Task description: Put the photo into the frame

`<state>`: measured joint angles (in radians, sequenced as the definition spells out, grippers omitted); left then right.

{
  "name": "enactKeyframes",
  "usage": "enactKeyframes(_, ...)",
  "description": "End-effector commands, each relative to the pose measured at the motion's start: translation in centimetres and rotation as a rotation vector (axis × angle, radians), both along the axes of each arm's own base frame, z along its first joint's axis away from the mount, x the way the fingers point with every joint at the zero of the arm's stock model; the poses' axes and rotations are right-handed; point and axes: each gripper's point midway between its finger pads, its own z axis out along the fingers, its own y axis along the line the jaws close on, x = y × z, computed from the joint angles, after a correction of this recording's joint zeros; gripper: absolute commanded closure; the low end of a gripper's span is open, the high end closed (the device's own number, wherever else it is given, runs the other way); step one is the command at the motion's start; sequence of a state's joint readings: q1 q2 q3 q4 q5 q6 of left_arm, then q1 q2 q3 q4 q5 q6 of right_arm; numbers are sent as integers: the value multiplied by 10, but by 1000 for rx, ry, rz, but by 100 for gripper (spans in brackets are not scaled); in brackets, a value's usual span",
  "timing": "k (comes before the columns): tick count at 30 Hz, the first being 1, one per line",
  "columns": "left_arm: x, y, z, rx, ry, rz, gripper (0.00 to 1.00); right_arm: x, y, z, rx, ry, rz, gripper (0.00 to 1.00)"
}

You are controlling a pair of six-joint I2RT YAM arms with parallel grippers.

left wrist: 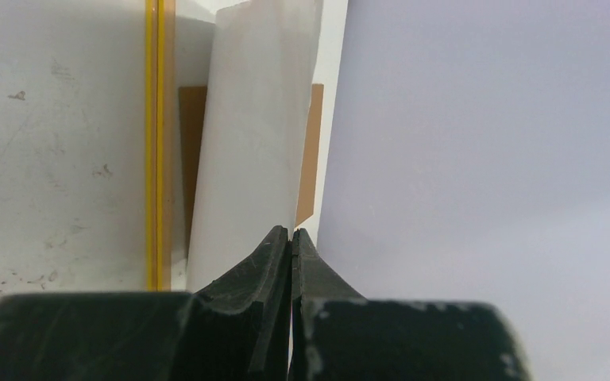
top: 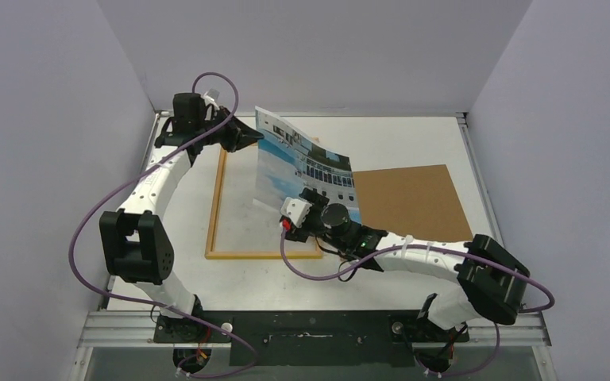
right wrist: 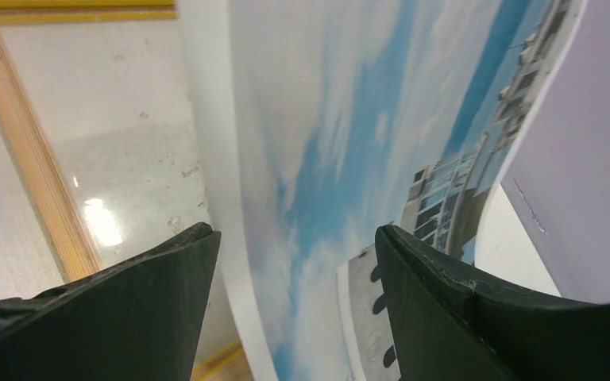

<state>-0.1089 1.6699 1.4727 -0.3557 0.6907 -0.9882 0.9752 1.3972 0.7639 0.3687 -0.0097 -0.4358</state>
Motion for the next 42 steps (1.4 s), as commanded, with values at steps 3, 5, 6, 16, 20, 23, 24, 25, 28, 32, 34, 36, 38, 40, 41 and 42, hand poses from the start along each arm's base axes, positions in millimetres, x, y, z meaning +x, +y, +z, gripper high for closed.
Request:
enactKeyframes(3, 4, 13, 38, -94, -1, 87, 100, -4, 20, 2, 68, -197, -60, 27)
enactKeyframes(5, 5, 15, 41, -96, 4, 101, 100, -4, 19, 0, 82, -217, -94, 27)
enactKeyframes(6, 6, 16, 39, -93, 14, 106, 100, -3, 17, 2, 98, -223, -120, 27)
enactKeyframes(16, 2, 20, 33, -92, 60, 108, 100, 20, -1, -3, 76, -298, -251, 29)
enactKeyframes(20, 2, 23, 32, -101, 75, 113, 100, 27, -3, -6, 65, -309, -262, 45)
enactKeyframes(23, 1, 25, 34, -105, 77, 120, 100, 32, -6, -9, 48, -315, -273, 55)
enactKeyframes(24, 1, 26, 34, -104, 79, 122, 100, 33, -8, -10, 45, -318, -282, 57)
enactKeyframes(25, 2, 27, 33, -103, 81, 124, 100, 34, -10, -11, 42, -325, -289, 60)
enactKeyframes(28, 2, 29, 33, -102, 80, 128, 100, 34, -14, -8, 23, -344, -295, 74)
enactKeyframes(32, 3, 30, 35, -61, 66, 105, 97, 34, -12, -1, 18, -318, -253, 91)
enactKeyframes(34, 3, 32, 41, -33, 41, 106, 83, 34, -11, 7, 29, -312, -245, 98)
enactKeyframes(36, 4, 36, 46, -21, 16, 114, 72, 36, -13, 16, 43, -310, -251, 100)
enactKeyframes(38, 6, 40, 53, -14, -20, 120, 66, 40, -14, 31, 66, -302, -252, 100)
enactKeyframes(40, 7, 47, 60, 2, -60, 131, 60, 44, -16, 46, 87, -286, -250, 100)
enactKeyframes(41, 7, 49, 63, 15, -80, 133, 59, 47, -17, 56, 111, -273, -245, 100)
enactKeyframes(42, 5, 51, 68, 30, -102, 135, 57, 51, -19, 64, 134, -247, -242, 100)
